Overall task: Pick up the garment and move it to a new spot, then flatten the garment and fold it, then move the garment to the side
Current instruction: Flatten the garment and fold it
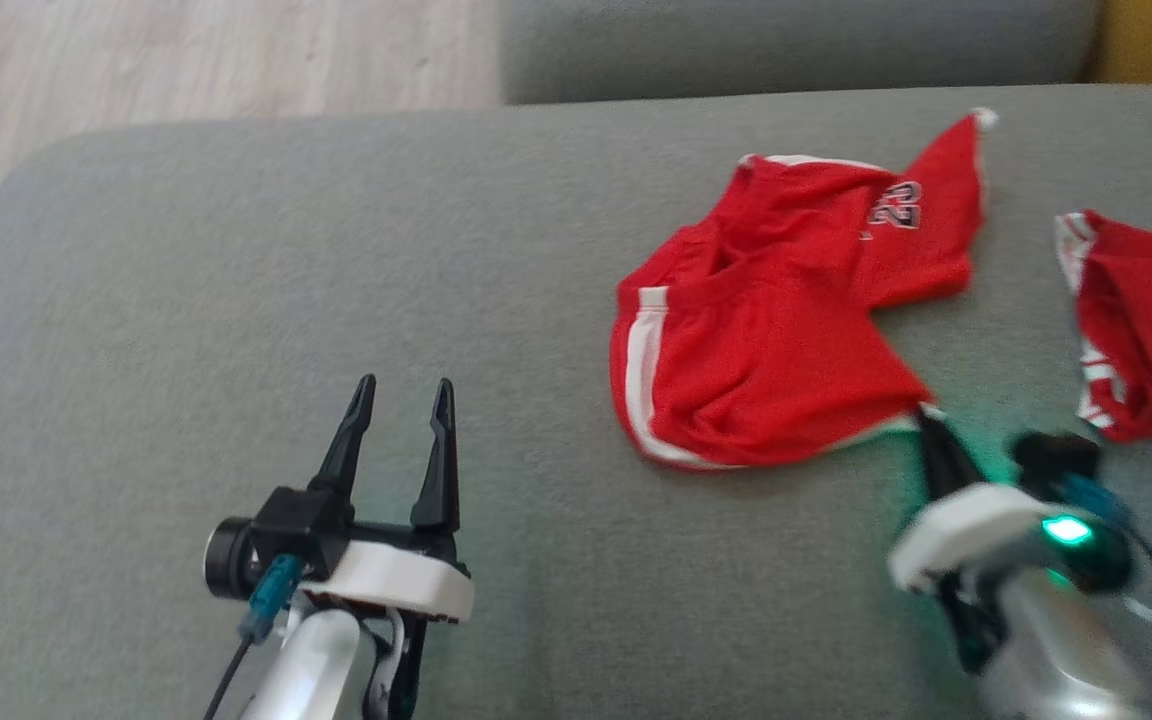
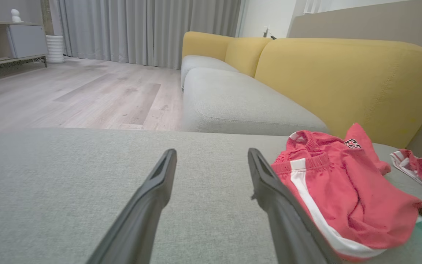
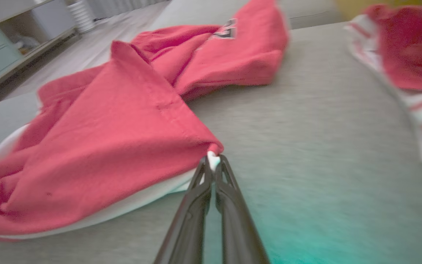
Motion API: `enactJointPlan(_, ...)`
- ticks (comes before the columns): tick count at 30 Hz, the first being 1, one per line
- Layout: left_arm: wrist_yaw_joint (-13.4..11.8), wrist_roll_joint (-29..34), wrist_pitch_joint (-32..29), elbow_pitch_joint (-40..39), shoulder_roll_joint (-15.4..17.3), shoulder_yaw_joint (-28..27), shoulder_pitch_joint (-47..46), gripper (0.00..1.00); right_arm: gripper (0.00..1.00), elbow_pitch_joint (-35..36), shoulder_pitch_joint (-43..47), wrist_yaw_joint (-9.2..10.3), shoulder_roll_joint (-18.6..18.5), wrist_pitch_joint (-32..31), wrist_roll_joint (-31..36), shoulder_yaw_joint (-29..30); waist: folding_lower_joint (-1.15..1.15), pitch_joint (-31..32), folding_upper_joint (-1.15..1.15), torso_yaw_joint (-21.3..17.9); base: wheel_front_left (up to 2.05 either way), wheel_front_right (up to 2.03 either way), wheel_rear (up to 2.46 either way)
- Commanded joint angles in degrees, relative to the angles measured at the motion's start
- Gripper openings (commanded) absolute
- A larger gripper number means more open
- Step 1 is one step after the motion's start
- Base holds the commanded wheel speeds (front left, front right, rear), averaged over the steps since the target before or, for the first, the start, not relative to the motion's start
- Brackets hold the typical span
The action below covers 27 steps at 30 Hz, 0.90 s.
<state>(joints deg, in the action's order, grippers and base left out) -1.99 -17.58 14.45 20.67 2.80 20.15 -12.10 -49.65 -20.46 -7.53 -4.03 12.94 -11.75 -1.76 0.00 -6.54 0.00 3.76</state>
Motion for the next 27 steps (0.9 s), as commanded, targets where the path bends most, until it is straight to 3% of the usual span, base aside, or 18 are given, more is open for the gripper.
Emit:
enactJointPlan(1,-0.1,0.0,0.5,-1.8,0.1,-2.2,-0.6,1.00,0.00,1.9,0.7,0.04,-0.6,0.9,0.7,0.0,0.00,1.5,0.00,-1.8,0.00,0.00,0.00)
enactJointPlan(11,-0.3,-0.7,0.5,-2.4,0.1,-1.8,0.9,1.00,0.00,13.9,11.4,0.04,0.4,-2.2,7.9,15.4,0.00,3.8,0.00,-5.9,0.00,0.00,0.00)
enactJointPlan(12,-0.3,-0.7,0.5,-2.4,0.1,-1.8,0.9,1.00,0.09,15.3,12.1,0.04,0.7,-2.8,8.3,16.0,0.00,3.8,0.00,-6.0,0.00,0.00,0.00)
enactJointPlan(13,-0.3,-0.8,0.5,-2.4,0.1,-1.7,0.9,1.00,0.91,16.6,12.6,0.04,0.8,-3.3,8.9,16.2,0.00,3.8,0.00,-6.1,0.00,0.00,0.00)
enactJointPlan(14,-0.3,-0.8,0.5,-2.4,0.1,-1.6,0.8,1.00,1.00,18.0,13.0,0.04,1.0,-3.6,9.3,16.5,0.00,3.8,0.00,-6.1,0.00,0.00,0.00)
enactJointPlan(19,-0.1,-1.1,0.5,-2.2,0.1,-0.6,0.5,1.00,1.00,24.1,13.1,0.04,1.1,-2.7,7.3,13.8,0.00,3.7,0.00,-4.9,0.00,0.00,0.00)
enactJointPlan(27,-0.1,-1.1,0.5,-1.8,0.1,-0.1,0.0,1.00,1.00,31.0,12.2,0.04,1.1,-1.5,3.4,-0.5,0.00,2.6,0.00,-1.6,0.00,0.00,0.00)
